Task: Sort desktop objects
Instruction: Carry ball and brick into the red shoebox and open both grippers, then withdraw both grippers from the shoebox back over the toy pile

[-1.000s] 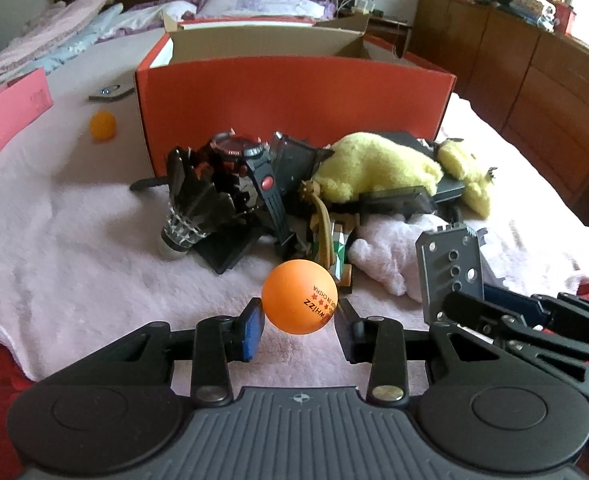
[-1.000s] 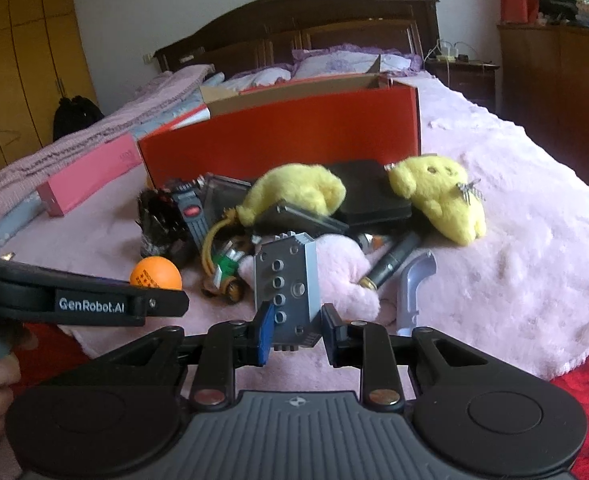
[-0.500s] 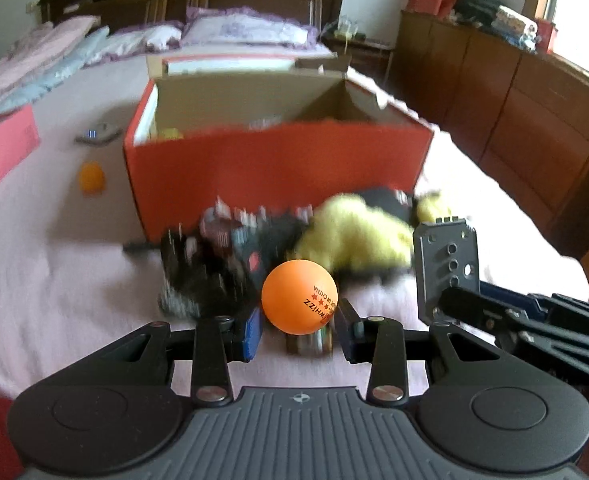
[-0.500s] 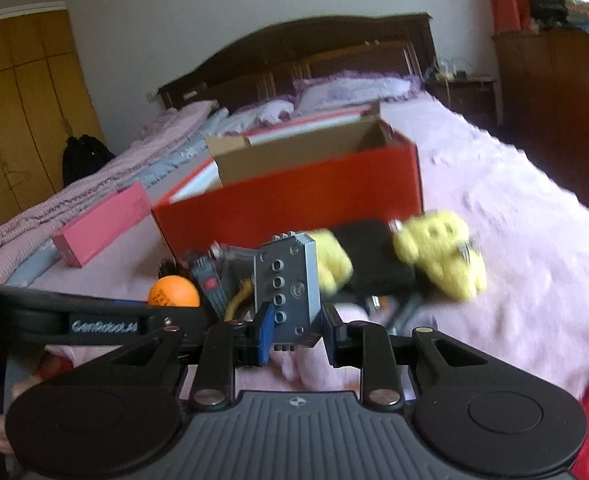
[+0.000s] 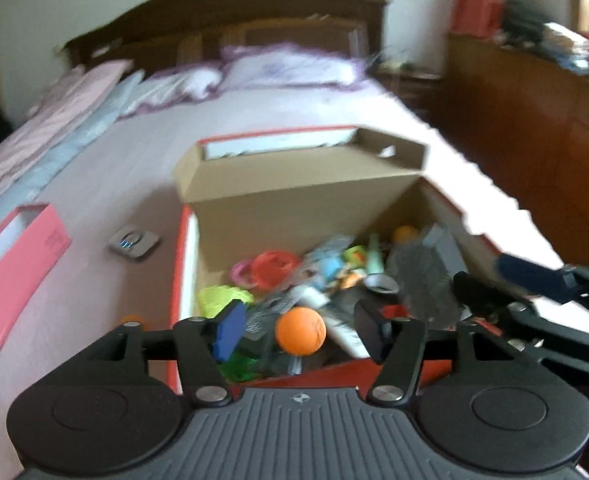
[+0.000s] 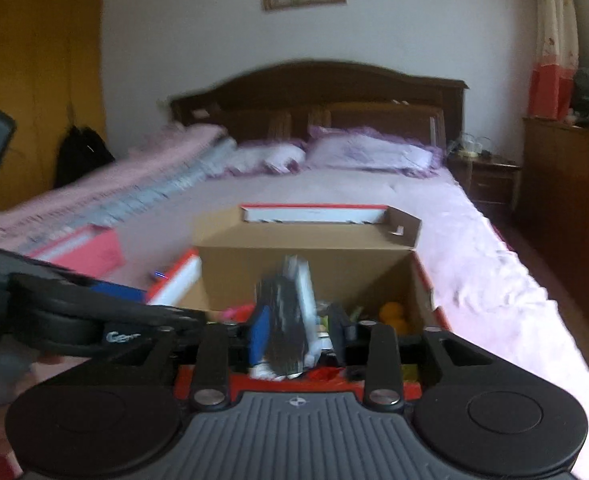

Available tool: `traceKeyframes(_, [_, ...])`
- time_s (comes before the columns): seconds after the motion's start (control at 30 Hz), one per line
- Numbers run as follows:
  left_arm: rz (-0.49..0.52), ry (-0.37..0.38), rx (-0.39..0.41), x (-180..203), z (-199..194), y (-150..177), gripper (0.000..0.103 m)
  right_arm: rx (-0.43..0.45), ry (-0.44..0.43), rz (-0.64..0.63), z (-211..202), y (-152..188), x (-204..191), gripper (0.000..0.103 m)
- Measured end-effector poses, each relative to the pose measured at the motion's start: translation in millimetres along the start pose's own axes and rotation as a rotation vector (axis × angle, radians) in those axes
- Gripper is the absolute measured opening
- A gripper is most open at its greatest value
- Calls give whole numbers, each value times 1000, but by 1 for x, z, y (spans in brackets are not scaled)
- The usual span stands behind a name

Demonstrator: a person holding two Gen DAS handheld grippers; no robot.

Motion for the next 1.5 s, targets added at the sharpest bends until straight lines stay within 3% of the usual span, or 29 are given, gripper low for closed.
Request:
traceKeyframes(0.07, [-1, -2, -17, -4, 1, 4, 63, -1, 14, -11, 4, -1, 0, 49])
traceKeyframes(0.2, [2, 9, -6, -14, -19, 27, 76, 10, -19, 8, -17, 17, -3, 51])
traceKeyframes(0.4, [-28, 36, -41, -18, -51, 91, 76, -49, -43, 40, -72, 81, 1, 54])
traceKeyframes(0.63, [-98, 60, -94, -4, -81, 161, 77, -200, 29, 90, -120, 164, 11, 54])
traceKeyframes(0.83, [-127, 111, -170, 9, -93, 203, 77, -249, 54, 94, -137, 199, 9, 53])
traceKeyframes(0.93, [-98, 95, -189, 11, -92, 211, 77, -246, 67, 104, -138, 199, 13, 53])
traceKeyframes(1.1, [-102, 114, -178, 16, -95, 211, 87, -247, 100, 101, -136, 199, 21, 53])
traceKeyframes(1.5, [-85, 102, -195, 22, -92, 214, 92, -262, 131, 110, -133, 203, 30, 51])
Point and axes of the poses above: each gripper's, at about its wrist camera, not at the fingertips, and z roughly the way its jaws point, x to its right, y to its underside, the point moved 7 cm from there along z, roughly the way its jaws point, and after that the axes turned 9 degrees about x, right-handed, at the moved point
